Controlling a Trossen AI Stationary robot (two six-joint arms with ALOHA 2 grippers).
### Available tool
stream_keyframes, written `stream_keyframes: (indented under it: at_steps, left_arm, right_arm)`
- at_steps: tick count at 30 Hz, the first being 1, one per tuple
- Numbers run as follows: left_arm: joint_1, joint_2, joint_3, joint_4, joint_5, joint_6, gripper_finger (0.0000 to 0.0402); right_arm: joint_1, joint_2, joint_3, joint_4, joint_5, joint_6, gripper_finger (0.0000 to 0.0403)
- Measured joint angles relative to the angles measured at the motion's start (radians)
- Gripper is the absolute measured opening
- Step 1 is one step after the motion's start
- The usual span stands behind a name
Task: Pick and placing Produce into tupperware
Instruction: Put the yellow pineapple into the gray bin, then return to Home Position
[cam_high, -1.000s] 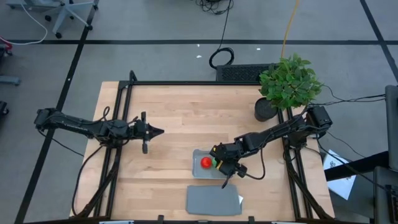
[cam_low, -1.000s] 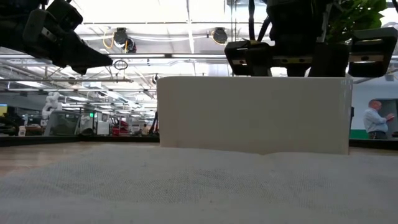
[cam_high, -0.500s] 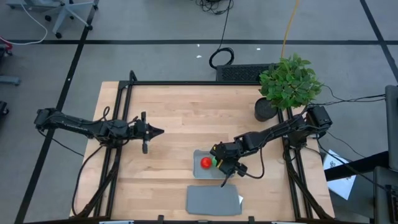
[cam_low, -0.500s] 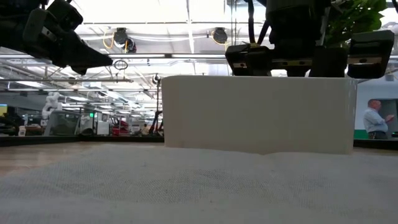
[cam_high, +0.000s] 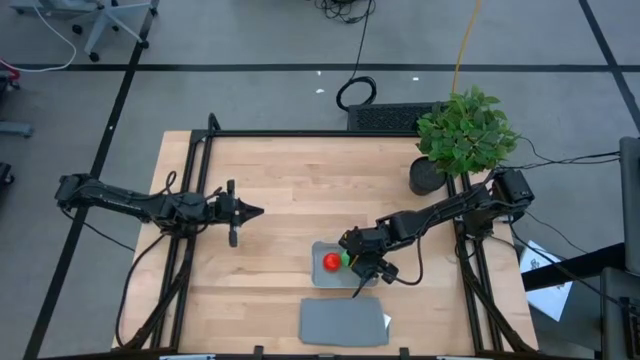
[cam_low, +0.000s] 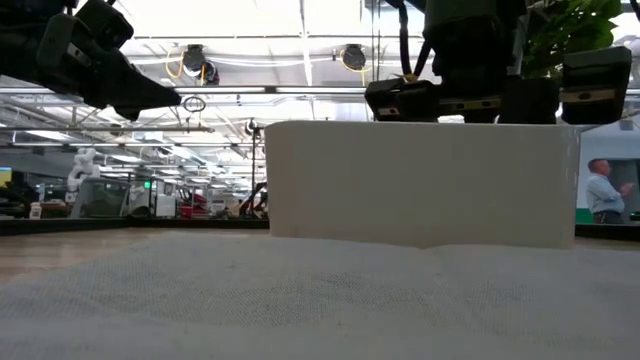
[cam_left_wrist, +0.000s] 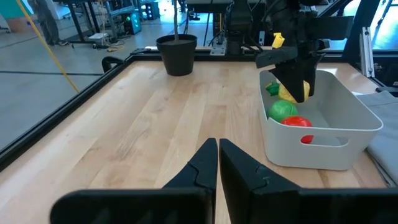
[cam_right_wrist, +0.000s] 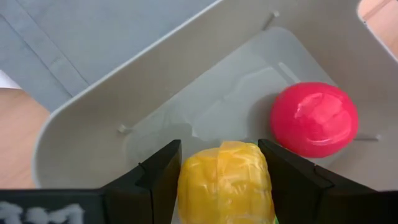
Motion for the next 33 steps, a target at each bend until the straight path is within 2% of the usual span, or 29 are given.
stream_keyframes:
  at_steps: [14,24,33]
  left_arm:
    - [0.0,0.0,0.0,-0.006,0.002,-0.008,0.0021]
    - [0.0,0.0,0.0,-0.016,0.001,-0.008,0.0021]
    - [0.0,0.0,0.0,-0.027,0.001,-0.013,0.0021]
  right_arm:
    - [0.0,0.0,0.0,0.0,0.0,0.055,0.0195]
    - [0.0,0.0,0.0,0.006,0.0,0.096,0.0236]
    - [0.0,0.0,0.011,-0.002,0.008,0.114,0.0237]
